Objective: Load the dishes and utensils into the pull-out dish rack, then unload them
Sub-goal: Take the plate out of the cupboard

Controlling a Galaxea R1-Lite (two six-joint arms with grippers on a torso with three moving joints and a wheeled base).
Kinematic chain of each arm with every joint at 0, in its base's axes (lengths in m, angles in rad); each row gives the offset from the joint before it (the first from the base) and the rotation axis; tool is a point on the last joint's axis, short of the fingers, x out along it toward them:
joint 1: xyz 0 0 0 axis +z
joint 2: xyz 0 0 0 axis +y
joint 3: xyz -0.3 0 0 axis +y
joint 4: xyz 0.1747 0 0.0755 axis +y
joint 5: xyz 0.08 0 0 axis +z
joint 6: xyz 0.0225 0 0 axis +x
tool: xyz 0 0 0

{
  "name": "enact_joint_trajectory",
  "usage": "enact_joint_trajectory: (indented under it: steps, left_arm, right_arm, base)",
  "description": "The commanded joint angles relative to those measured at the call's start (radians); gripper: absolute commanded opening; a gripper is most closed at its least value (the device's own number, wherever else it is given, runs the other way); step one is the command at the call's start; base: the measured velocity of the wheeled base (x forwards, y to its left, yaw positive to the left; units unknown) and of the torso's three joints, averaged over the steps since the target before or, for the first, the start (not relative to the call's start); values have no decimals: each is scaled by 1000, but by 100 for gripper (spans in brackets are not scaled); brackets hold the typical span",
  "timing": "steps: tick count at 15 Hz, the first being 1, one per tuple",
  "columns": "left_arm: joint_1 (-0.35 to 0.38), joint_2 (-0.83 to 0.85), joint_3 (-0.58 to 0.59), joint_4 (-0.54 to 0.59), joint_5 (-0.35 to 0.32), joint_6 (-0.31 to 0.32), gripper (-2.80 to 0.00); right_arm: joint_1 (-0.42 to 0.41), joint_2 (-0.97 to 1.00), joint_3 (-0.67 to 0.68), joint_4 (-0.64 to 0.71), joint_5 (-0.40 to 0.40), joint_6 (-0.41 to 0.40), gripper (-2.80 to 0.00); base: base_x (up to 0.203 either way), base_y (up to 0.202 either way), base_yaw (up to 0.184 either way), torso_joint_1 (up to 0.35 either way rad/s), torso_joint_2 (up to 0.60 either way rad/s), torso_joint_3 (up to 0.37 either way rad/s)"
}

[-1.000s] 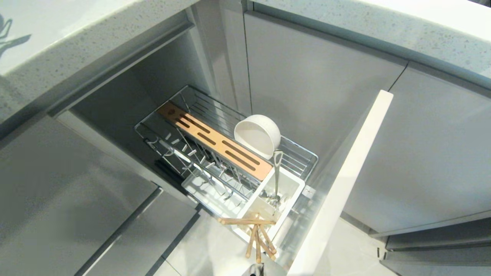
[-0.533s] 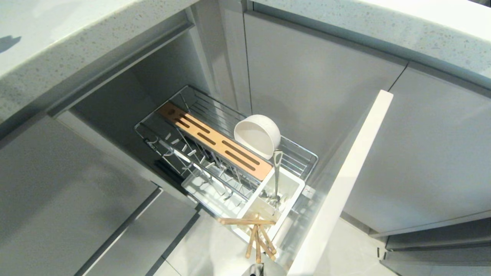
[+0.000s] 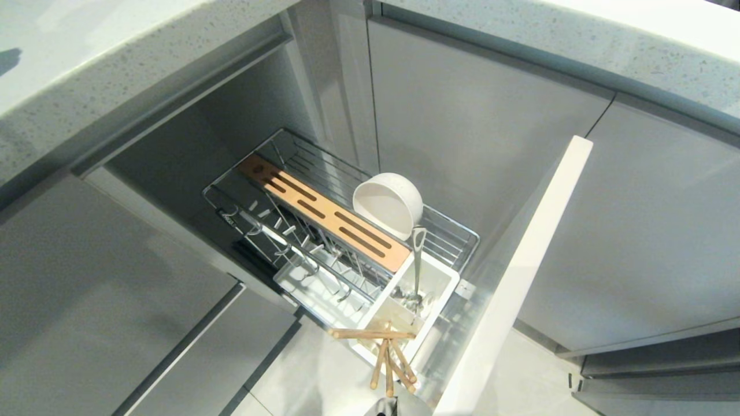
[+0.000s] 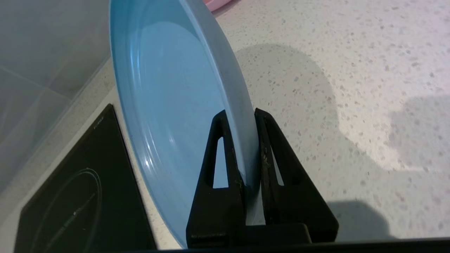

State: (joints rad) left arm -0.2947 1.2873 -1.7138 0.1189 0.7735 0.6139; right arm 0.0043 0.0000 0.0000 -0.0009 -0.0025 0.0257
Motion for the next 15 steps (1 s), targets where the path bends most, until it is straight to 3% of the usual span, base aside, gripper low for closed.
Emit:
enact_joint_trajectory:
  steps: [1, 5, 8, 15]
  left_arm:
    - [9, 8, -89, 128, -8, 5, -280]
    - [25, 39, -189, 343, -19, 38, -280]
    - [26, 51, -191, 398, -15, 87, -280]
    - [26, 68, -191, 501, -11, 93, -280]
  right_arm:
    - [0, 0, 1, -1, 0, 0, -280]
    - [0, 0, 2, -1, 1, 0, -280]
    - [0, 0, 1, -1, 0, 0, -280]
    - [0, 0, 2, -1, -1, 0, -280]
  base:
    - [0, 0, 0, 0, 0, 0]
    - [0, 0, 0, 0, 0, 0]
    - [0, 0, 0, 0, 0, 0]
    - [0, 0, 0, 0, 0, 0]
